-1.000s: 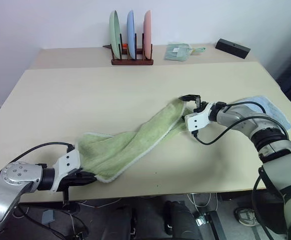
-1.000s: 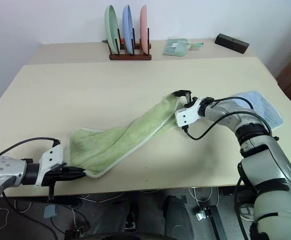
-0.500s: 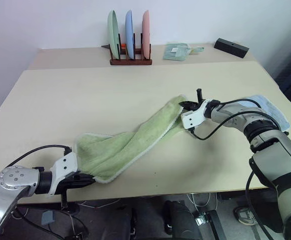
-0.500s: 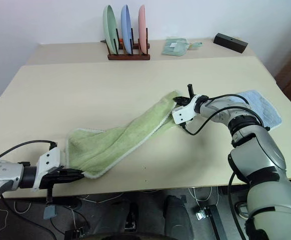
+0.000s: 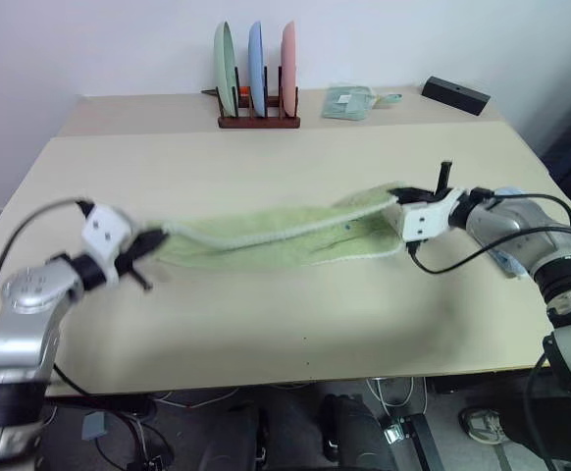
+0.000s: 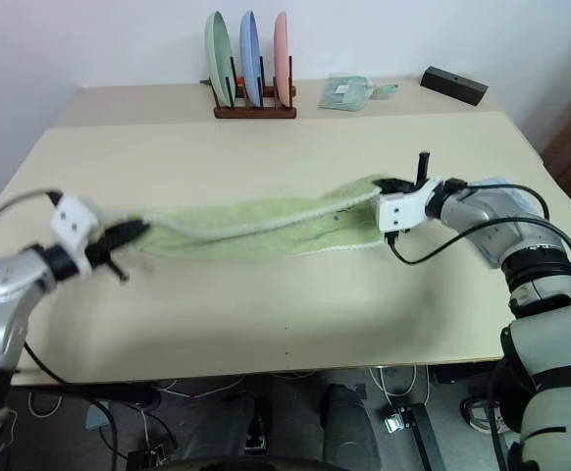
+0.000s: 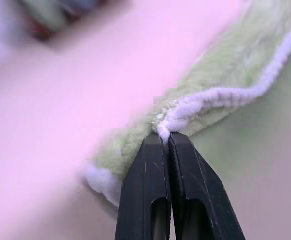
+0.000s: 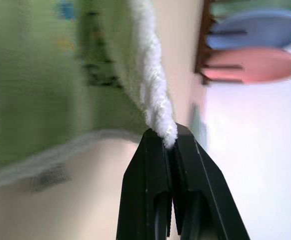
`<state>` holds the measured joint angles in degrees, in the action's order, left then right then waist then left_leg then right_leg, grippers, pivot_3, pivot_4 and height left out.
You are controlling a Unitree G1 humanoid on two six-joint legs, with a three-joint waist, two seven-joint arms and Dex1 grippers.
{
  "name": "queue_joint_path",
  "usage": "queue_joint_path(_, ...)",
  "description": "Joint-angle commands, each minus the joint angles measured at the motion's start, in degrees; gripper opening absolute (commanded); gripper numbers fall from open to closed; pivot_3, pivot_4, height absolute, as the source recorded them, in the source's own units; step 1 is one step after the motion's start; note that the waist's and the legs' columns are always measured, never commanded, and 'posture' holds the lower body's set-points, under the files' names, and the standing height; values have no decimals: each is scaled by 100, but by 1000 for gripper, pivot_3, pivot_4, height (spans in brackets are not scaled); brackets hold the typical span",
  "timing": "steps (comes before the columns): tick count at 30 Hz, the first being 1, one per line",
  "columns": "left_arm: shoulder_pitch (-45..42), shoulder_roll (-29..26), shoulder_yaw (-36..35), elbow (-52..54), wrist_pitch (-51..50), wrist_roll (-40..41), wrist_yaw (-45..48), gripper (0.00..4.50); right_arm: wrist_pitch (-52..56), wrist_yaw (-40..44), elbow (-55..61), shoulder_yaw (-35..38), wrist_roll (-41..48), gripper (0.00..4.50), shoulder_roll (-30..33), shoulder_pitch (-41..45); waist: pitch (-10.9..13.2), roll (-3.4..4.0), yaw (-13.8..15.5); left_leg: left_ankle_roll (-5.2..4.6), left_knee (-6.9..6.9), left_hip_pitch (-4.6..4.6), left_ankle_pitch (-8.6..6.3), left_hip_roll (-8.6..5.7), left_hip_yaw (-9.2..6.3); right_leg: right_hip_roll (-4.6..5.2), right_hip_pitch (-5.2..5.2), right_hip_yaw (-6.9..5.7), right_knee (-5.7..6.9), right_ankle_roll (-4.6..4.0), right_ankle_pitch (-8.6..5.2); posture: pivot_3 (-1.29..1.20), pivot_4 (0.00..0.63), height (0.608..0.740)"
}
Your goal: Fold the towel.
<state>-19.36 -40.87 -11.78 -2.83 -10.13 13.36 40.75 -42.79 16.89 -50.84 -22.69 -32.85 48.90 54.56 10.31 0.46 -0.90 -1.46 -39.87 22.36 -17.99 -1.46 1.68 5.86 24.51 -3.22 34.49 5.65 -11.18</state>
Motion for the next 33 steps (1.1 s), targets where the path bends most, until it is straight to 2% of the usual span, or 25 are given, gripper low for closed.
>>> queue_joint_path(1,-1347,223,61,-976,449,-432,-787,0,517,-415,-58,267,-146,21,-37,671,5,-9,4,2,-3,4,1,0,1,0,5,0,3,0,0,0,150,737)
queue_joint_path(5,-3395,462,23,-2518,1112,-680,-1548,0,962,-1082,-577,254,-476,21,-89,1702,11,-17,4,5,1,22,3,-4,4,1,18,-1,-1,3,1,0,150,737)
queue_joint_path(7,-3783,456,-99,-2867,1211,-564,-1589,0,933,-1190,-666,253,-501,21,-65,1951,10,-17,-6,6,2,58,3,-4,3,0,47,-1,-3,11,6,0,150,737)
queue_joint_path(9,-3822,338,-149,-2904,1283,-465,-1398,0,783,-1093,-613,297,-390,21,12,2029,9,-17,-33,6,20,58,3,-4,12,1,50,-1,-22,12,6,0,150,737)
queue_joint_path(10,-3599,215,-192,-2680,1241,-366,-1155,0,626,-894,-447,371,-218,21,103,1943,9,-17,-39,6,32,53,3,-4,17,1,50,-1,-29,12,6,0,150,737)
queue_joint_path(12,-2605,-67,-326,-1707,764,142,-339,0,304,1,117,571,495,21,290,1429,8,-16,-91,7,63,46,4,-3,36,4,60,0,-36,13,6,0,150,737)
queue_joint_path(14,-1977,-233,-384,-1065,435,460,49,0,262,493,527,705,857,21,393,1073,9,-16,-145,8,74,39,4,4,43,4,62,-3,-33,22,-1,0,150,737)
queue_joint_path(18,270,-768,-654,408,-380,880,858,0,704,2116,1652,889,1995,21,677,-288,12,-18,-160,8,56,72,4,8,43,6,83,-6,-36,22,0,0,150,737)
queue_joint_path(22,1911,-1177,-896,1262,-1132,1264,1463,0,1551,3496,2722,1015,2898,21,1043,-1536,15,-15,-101,7,40,38,3,13,43,8,53,-3,-30,14,3,0,150,737)
queue_joint_path(24,2412,-1352,-967,1536,-1337,1329,1654,0,2048,4005,3221,1126,3218,21,1234,-1997,16,-15,-30,3,40,-3,0,14,42,9,16,-3,-29,12,2,0,150,737)
queue_joint_path(28,3217,-1685,-1049,1980,-1713,1379,2047,0,3248,5028,4329,1391,3983,21,1871,-3013,13,-10,75,-31,32,-12,-20,17,34,13,8,-2,-26,-17,-4,0,150,737)
queue_joint_path(33,3604,-1668,-1337,2363,-2060,1736,2214,0,3940,5417,5074,1816,4439,21,2134,-3526,12,-11,91,-33,31,-10,-23,18,34,26,13,-2,-27,-23,-2,0,150,737)
